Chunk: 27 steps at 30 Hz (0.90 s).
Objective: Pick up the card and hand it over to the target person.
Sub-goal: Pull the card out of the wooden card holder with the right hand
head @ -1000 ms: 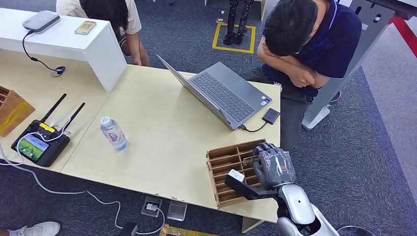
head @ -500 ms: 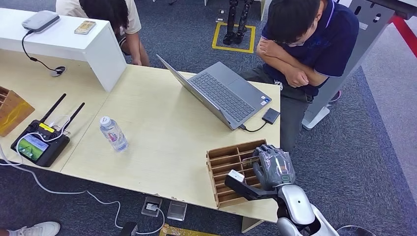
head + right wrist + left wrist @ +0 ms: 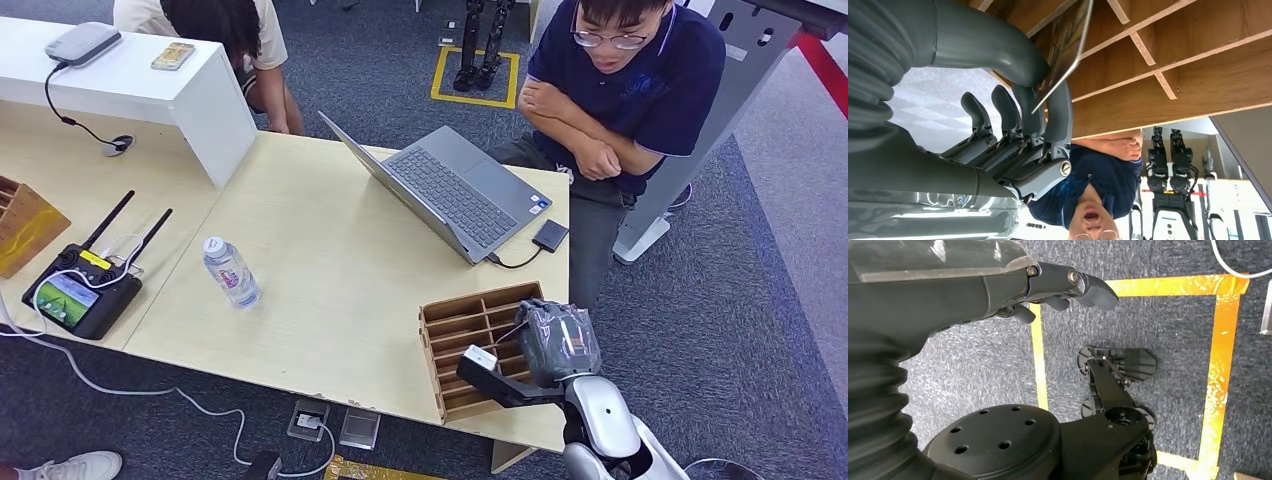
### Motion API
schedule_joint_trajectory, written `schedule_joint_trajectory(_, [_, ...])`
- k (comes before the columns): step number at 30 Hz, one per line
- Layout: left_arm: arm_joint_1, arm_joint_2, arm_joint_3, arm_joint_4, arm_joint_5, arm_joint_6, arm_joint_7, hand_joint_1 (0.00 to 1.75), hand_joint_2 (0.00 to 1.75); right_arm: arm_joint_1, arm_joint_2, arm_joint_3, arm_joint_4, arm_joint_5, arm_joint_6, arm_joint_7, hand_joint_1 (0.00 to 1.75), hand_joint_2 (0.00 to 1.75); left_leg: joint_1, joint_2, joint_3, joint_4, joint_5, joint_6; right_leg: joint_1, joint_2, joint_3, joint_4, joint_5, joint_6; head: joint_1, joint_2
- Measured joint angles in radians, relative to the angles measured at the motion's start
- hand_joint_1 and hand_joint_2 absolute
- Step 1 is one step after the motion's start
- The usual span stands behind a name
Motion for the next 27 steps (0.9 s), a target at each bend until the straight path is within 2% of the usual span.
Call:
schedule_joint_trajectory(20, [-0.001, -0.002, -0.006, 0.003, 0.004, -0.002, -0.008, 0.00, 1.75, -0.003, -0.001, -0.008, -0.009, 0.002, -0.015, -0.003, 1.40, 1.75, 0.000, 0.000, 0.000, 0.000, 0.000, 0.000, 0.000, 0.000, 0.000, 0.000, 0.000, 0.000, 0.000, 0.000])
schedule_joint_trajectory(27, [-0.001, -0.007, -0.009, 0.004, 0.020, 0.002, -0.017, 0.00, 1.75, -0.061, -0.042, -0.051, -0.186, 0.012, -0.017, 0.029, 1.40, 1.75, -0.001, 0.001, -0.002, 0.002, 0.000, 0.000, -0.001, 0.001, -0.003, 0.002, 0.000, 0.000, 0.000, 0.000])
